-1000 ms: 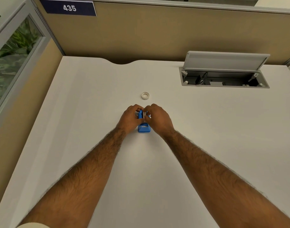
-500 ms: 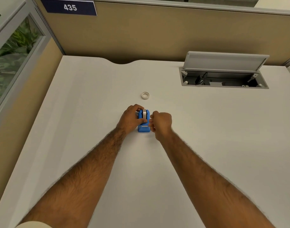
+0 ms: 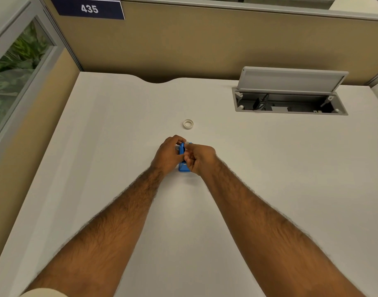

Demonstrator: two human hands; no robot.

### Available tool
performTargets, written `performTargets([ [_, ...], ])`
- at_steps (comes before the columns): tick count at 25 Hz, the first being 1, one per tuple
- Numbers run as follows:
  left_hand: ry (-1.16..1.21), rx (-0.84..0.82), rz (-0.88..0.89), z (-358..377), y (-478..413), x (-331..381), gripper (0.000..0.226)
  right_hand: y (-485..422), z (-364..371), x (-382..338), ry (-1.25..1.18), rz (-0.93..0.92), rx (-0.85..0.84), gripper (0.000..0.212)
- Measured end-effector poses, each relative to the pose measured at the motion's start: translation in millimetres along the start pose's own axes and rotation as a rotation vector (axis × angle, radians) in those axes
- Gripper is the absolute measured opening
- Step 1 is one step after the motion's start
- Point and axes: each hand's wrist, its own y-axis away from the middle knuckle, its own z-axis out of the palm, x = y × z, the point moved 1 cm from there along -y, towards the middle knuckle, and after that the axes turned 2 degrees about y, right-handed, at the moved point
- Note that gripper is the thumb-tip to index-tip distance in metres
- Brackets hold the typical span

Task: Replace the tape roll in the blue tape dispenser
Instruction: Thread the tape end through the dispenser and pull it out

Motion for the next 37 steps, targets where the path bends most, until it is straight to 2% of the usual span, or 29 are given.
performTargets([
  [4, 0.003, -0.013, -0.009, -0.7, 0.1, 2.1, 0.039, -0.7, -0.2, 4.8, -0.034, -0.016, -0.008, 0.014],
  [7, 0.040, -0.093, -0.027, -8.7, 3.0, 1.1, 0.052, 0.3, -2.8, 9.7, -0.046, -0.038, -0.010, 0.011],
  [9, 0.054, -0.115, -0.049, -15.7, 6.5, -0.6, 0.052, 1.2, -3.8, 12.5, -0.056, -0.052, -0.002, 0.011],
  [13, 0.020, -0.132, -0.047, -19.9, 13.0, 0.9, 0.054, 2.8, -4.2, 19.5, -0.040, -0.062, 0.012, 0.019],
  [16, 0.035, -0.248, -0.084, -20.8, 14.2, -0.4, 0.068, 4.4, -5.3, 22.1, -0.037, -0.063, 0.016, 0.022],
  [18, -0.030, -0.344, -0.081, -22.3, 14.0, -3.6, 0.087, 4.7, -6.3, 22.4, -0.038, -0.069, 0.012, 0.023],
  [21, -0.138, -0.343, -0.035, -20.7, 15.2, -4.4, 0.105, 5.9, -8.3, 24.0, -0.033, -0.083, 0.016, 0.024],
  [25, -0.190, -0.233, 0.013, -13.9, 16.9, -5.3, 0.095, 8.6, -11.1, 30.7, -0.030, -0.088, 0.025, 0.023],
  [32, -0.217, -0.245, 0.000, -13.2, 16.7, -1.8, 0.096, 11.4, -13.5, 40.5, -0.030, -0.109, 0.019, 0.020],
  [37, -0.150, -0.326, -0.043, -23.9, 13.7, 0.8, 0.097, 10.4, -13.1, 32.6, 0.006, -0.129, 0.044, 0.018],
])
